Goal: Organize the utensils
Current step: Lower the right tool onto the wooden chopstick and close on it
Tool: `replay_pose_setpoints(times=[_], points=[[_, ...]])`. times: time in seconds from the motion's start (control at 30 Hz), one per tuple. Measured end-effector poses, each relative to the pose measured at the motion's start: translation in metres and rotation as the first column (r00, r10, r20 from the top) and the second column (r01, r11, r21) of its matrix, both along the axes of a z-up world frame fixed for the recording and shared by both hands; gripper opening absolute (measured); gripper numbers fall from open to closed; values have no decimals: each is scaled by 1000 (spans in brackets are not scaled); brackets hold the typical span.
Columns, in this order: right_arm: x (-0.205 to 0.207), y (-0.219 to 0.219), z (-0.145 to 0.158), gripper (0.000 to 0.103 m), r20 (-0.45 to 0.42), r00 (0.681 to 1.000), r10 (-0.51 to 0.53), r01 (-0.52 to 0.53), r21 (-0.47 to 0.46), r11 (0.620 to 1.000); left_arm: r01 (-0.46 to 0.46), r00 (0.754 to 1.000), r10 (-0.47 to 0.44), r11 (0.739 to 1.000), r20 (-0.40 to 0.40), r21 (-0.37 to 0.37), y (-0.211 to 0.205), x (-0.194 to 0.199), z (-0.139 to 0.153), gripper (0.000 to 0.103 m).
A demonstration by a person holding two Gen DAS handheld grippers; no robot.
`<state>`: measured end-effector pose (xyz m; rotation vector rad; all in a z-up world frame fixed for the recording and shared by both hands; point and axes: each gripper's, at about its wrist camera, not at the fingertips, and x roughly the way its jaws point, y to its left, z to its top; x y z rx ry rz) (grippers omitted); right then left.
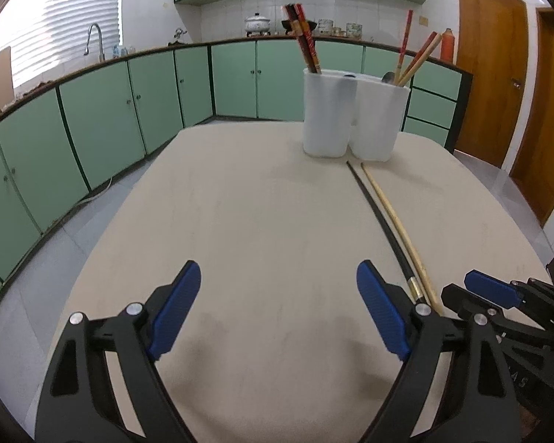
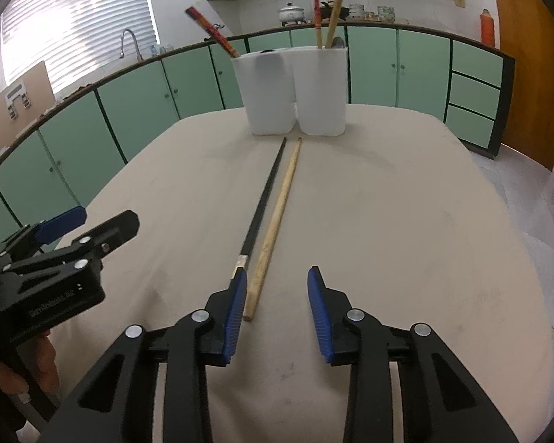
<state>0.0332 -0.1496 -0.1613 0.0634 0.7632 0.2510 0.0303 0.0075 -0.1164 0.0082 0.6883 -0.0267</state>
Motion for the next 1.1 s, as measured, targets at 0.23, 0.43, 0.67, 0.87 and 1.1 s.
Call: replay_pose_setpoints(times=[0.23,0.43,0.67,0.87,1.1], points=[[4,9,-7,27,-34,999,13,-14,-34,999,-12,1000,11,999,-17,-35,6,-1,-3,84],[5,6,-6,20,-39,999,2,-4,-46,999,8,1000,-8,1000,-24,-22,0,1,-3,84],[6,-12,-5,20,-36,999,-39,38,-32,999,13,999,-14,1000,-32,-15,-3,2,-4,84],[5,-8,-8,20,-40,999,-20,19,-37,999,22,999,-22,1000,-32,-8,-6,2,-5,84],[6,-8,-9,15,-39,999,-18,16,-34,999,31,999,-31,1000,-36,-6,-9,1,-5,84]])
